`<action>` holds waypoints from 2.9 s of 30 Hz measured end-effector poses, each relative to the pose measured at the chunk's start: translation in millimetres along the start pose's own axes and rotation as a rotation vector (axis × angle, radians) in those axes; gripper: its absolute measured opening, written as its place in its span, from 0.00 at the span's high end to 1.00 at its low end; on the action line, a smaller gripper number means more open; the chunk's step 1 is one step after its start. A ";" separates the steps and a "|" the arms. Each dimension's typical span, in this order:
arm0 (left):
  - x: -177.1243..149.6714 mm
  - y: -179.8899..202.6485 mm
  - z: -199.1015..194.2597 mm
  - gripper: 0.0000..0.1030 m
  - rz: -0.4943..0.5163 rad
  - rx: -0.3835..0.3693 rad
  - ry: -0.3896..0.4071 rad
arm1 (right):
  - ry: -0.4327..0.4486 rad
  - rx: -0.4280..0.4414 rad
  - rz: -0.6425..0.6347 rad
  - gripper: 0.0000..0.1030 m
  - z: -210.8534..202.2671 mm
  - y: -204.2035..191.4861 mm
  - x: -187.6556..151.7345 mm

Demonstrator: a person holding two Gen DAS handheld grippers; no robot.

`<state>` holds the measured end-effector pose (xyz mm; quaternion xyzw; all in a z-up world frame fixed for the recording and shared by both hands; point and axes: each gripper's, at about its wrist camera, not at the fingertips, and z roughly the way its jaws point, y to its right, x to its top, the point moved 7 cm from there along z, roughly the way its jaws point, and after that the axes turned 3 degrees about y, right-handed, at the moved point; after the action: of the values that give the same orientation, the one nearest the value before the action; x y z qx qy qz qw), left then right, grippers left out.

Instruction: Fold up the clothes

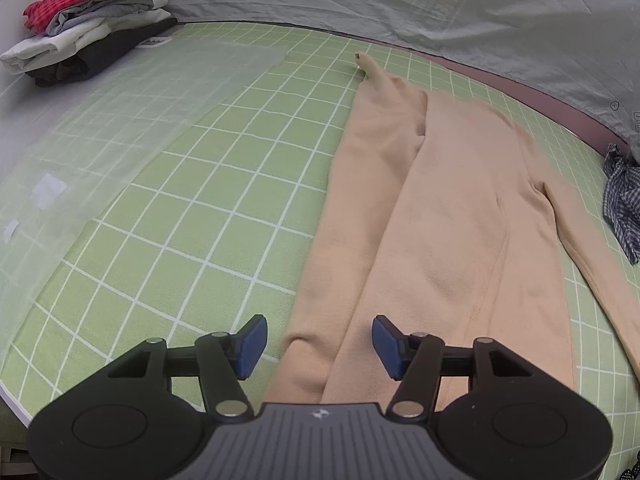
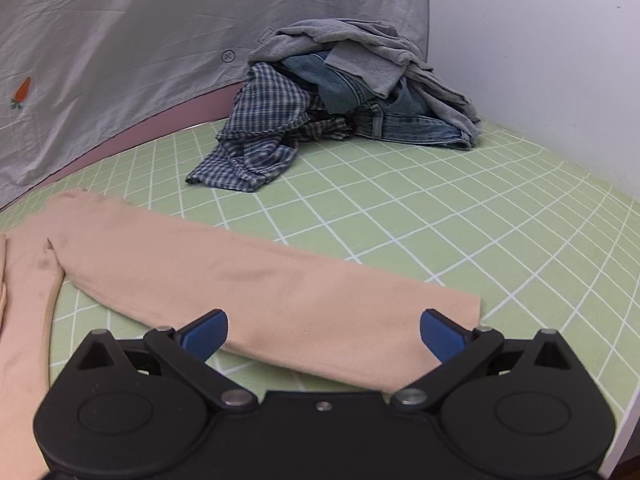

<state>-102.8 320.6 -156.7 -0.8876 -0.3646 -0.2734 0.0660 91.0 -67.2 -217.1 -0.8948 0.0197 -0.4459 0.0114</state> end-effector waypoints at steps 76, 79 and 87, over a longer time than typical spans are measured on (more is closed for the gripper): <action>54.6 -60.3 34.3 0.07 0.065 -0.014 -0.036 | -0.042 0.408 -0.048 0.23 -92.9 -229.7 -3.7; 53.1 -39.8 26.7 0.07 0.078 -0.016 -0.016 | -0.027 0.336 -0.049 0.21 -84.7 -202.3 1.9; 43.9 27.8 9.9 0.07 0.097 -0.079 0.029 | -0.067 0.153 -0.098 0.21 -56.5 -129.4 2.6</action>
<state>-53.8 330.4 -139.3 -0.9023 -0.3089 -0.2968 0.0492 50.8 61.7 -176.1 -0.9057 -0.0583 -0.4158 0.0584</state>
